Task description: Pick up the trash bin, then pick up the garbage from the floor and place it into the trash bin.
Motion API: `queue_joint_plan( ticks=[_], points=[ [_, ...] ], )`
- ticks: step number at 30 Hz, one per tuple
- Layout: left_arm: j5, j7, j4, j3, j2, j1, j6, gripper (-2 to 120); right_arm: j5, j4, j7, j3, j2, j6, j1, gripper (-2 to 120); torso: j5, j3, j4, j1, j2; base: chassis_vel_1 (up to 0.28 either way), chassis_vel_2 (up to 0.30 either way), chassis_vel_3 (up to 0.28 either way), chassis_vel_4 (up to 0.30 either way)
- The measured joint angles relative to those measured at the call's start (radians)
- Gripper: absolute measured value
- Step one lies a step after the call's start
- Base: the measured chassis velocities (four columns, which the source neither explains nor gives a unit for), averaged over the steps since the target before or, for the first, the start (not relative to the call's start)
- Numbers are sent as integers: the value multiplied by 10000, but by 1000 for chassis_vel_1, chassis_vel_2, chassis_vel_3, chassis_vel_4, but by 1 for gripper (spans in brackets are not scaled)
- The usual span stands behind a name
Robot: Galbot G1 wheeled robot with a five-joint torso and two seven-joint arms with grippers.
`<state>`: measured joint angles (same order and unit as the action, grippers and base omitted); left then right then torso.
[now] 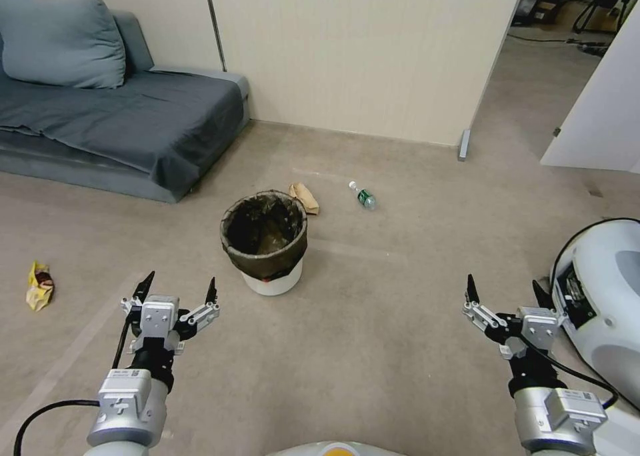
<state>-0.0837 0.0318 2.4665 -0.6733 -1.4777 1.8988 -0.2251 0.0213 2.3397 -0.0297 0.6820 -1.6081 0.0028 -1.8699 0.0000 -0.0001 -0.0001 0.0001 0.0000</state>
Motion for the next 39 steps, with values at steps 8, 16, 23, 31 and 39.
queue_joint_plan(
  ticks=[8,16,23,31,39],
  points=[
    [1,0,-2,0,0,2,7,100,1,1,-4,-4,0,12,-1,100,-2,0,0,-1,0,-139,141,127,-143],
    [2,-5,-4,3,-4,-4,12,100,10,-11,-8,-15,0,29,-12,100,2,1,0,-1,0,-145,126,133,-132],
    [-2,-10,-4,12,-5,7,10,100,11,-36,-14,-13,0,54,-29,100,0,0,1,0,0,-133,151,136,-133],
    [-2,-18,0,27,-4,11,1,100,6,-31,-21,-11,0,99,-32,100,1,1,0,-1,0,-142,128,131,-139],
    [626,137,-128,-23,196,-214,-693,100,-374,-34,-142,187,30,210,85,100,2,2,1,0,-1,-91,110,90,-82]
  ],
)
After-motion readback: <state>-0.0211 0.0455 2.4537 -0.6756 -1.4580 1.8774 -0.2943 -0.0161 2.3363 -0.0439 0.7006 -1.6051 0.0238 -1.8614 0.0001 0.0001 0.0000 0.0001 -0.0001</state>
